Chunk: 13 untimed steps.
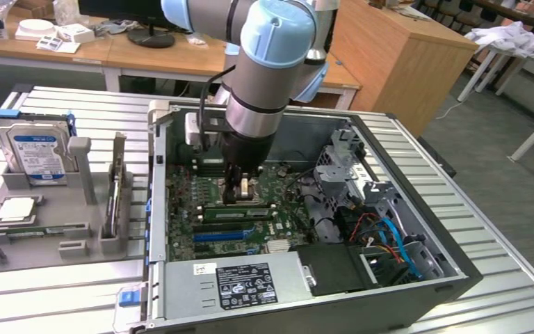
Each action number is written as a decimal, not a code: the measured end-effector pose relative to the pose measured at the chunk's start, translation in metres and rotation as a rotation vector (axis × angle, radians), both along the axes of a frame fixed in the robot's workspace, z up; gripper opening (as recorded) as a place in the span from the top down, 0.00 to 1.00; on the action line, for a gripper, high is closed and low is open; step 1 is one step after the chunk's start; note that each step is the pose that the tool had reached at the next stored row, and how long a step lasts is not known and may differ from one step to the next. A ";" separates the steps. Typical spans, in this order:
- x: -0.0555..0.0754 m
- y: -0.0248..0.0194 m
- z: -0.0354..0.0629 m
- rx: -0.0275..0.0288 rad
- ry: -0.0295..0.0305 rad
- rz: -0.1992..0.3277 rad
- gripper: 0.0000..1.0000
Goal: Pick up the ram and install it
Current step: 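Press down the ram until it locks into place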
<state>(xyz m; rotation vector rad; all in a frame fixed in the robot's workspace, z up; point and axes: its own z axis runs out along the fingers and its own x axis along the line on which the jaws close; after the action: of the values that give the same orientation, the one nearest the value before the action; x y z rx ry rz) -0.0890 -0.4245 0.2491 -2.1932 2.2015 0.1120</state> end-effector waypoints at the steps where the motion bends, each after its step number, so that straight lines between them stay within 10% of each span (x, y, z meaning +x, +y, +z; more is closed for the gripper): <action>1: 0.000 -0.0004 0.0000 0.0000 0.0000 0.000 0.89; 13: 0.000 -0.0005 -0.0063 -0.0002 0.0002 0.000 0.89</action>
<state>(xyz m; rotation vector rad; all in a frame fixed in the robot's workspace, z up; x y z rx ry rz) -0.0890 -0.4251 0.2428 -2.1935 2.2016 0.1120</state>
